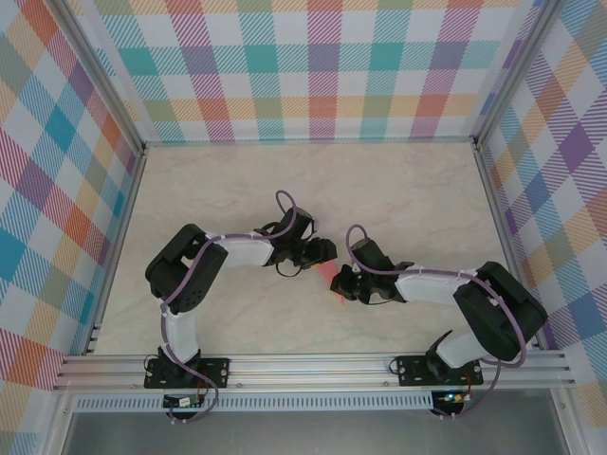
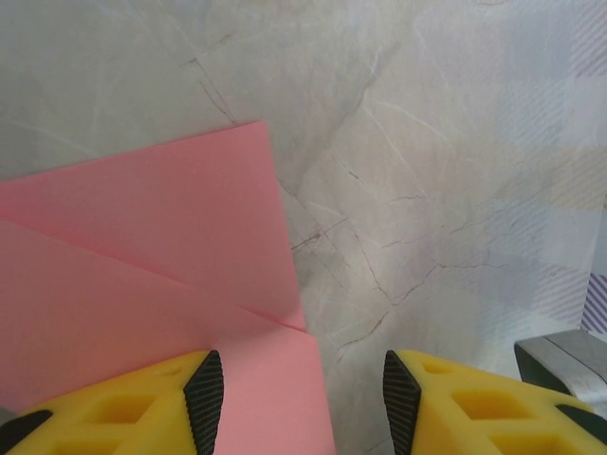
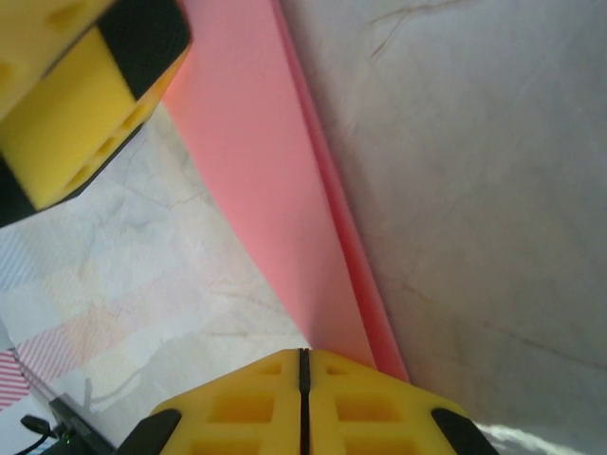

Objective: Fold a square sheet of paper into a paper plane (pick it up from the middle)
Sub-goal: Fold the wing for the fifth time at the center of the table.

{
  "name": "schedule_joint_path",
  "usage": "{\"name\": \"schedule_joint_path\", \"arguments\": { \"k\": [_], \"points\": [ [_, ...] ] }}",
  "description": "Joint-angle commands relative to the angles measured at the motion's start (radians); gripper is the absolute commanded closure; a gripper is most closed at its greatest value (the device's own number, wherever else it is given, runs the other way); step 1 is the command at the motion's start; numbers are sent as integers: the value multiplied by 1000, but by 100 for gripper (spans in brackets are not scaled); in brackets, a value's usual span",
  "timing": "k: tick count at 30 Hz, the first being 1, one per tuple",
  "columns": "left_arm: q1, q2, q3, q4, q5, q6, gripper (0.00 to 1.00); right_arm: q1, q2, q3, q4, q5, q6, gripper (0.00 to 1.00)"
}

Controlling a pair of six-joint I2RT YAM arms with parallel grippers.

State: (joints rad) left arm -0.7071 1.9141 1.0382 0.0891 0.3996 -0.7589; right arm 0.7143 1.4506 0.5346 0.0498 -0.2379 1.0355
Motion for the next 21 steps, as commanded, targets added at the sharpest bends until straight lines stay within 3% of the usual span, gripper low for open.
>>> {"name": "schedule_joint_path", "arguments": {
  "k": [1, 14, 21],
  "points": [
    [-12, 46, -34, -30, -41, 8, 50, 5, -41, -10, -7, -51, -38, 92],
    [-12, 49, -22, -47, -42, 15, 50, -10, 34, -44, -3, -58, -42, 93],
    [-8, 53, -22, -59, -48, 22, 50, -11, -38, -133, -25, -57, -28, 92]
  ]
}}
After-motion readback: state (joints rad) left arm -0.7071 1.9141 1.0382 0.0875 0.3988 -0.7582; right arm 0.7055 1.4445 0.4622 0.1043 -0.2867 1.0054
